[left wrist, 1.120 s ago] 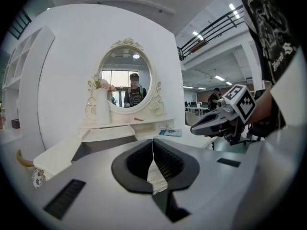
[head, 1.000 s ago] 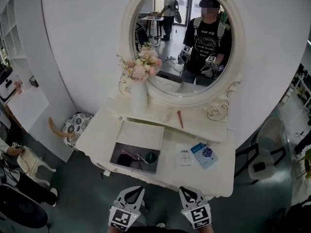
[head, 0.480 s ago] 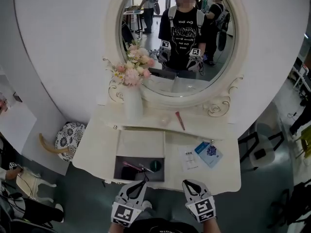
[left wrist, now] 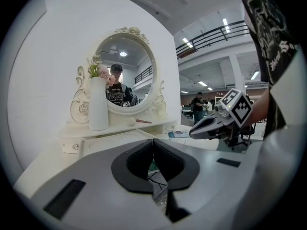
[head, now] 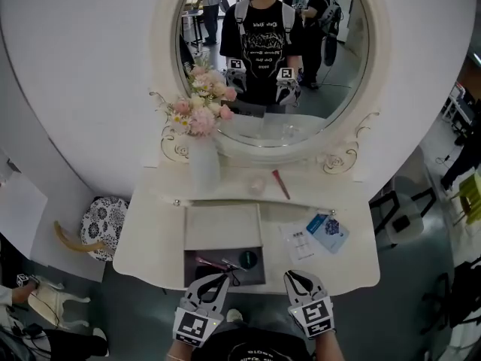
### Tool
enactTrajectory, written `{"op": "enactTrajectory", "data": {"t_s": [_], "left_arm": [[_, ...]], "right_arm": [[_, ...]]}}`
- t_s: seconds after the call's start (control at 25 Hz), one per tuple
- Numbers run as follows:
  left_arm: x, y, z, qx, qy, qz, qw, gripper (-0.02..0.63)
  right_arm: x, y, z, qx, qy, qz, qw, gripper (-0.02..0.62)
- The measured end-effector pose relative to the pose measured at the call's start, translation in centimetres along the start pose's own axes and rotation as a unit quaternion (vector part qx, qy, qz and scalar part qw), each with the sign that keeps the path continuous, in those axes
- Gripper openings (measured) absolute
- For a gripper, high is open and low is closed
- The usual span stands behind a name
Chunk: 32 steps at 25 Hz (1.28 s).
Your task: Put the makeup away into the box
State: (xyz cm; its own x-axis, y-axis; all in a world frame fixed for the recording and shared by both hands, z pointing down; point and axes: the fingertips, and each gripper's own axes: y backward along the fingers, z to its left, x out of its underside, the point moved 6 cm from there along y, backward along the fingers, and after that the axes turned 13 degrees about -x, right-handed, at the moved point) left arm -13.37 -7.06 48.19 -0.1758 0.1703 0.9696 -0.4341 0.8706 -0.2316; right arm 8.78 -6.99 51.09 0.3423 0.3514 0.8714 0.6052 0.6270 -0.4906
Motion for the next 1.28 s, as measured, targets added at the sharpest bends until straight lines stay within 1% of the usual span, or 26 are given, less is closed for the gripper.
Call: {"op": "enactTrajectory", "data": {"t_s": [0.16, 0.2, 0.28, 0.32, 0.48, 0.6, 0.72, 0.92, 1.08, 1.16, 1.28], "left_arm": [[0.0, -0.4, 0.7, 0.009, 0.001, 0.0, 1.0, 0.017], [-0.1, -0.5, 0.8, 0.008, 0.002, 0.0, 1.0, 0.017], [-0.2, -0.6, 1.0, 0.002, 0.006, 0.002, 1.0, 0.017], [-0.3, -0.7, 1.0, 0.0, 0.008, 0.004, 1.0, 0.017], [-0.6, -1.5, 1.1, -0.002, 0.006, 0.007, 1.0, 0.015], [-0.8, -1.9, 1.2, -0.009, 0.002, 0.009, 0.9999, 0.015], [-1.1, -2.3, 1.2, -0.025, 0.005, 0.008, 0.9997, 0.017], [-1.6, -2.7, 1.1, -0.041, 0.006, 0.012, 0.9991, 0.017], [-1.6, -2.9, 1.2, -0.058, 0.009, 0.014, 0.9982, 0.015], [-1.6, -2.8, 1.5, -0.07, 0.013, 0.015, 0.9974, 0.017], [-1.7, -3.0, 1.4, -0.077, 0.015, 0.014, 0.9968, 0.017]], "right_arm": [[-0.1, -0.2, -0.7, 0.029, 0.019, 0.014, 0.999, 0.013], [-0.1, -0.2, -0.9, 0.029, 0.017, 0.015, 0.999, 0.022], [-0.1, -0.4, -1.4, 0.025, 0.01, 0.018, 0.999, 0.084], [-0.1, -0.5, -1.6, 0.025, 0.01, 0.02, 0.999, 0.099], [0.3, -0.9, -2.7, 0.026, 0.027, 0.041, 0.998, 0.107], [0.8, -1.2, -3.3, 0.019, 0.022, 0.05, 0.998, 0.113], [1.1, -1.5, -4.0, 0.008, 0.02, 0.059, 0.998, 0.121], [2.1, -2.4, -4.9, -0.005, 0.03, 0.091, 0.995, 0.122], [2.6, -2.7, -5.8, -0.015, -0.006, 0.088, 0.996, 0.137], [2.9, -3.2, -6.0, -0.025, -0.008, 0.099, 0.995, 0.153], [3.5, -3.5, -6.3, -0.026, -0.004, 0.115, 0.993, 0.155]]}}
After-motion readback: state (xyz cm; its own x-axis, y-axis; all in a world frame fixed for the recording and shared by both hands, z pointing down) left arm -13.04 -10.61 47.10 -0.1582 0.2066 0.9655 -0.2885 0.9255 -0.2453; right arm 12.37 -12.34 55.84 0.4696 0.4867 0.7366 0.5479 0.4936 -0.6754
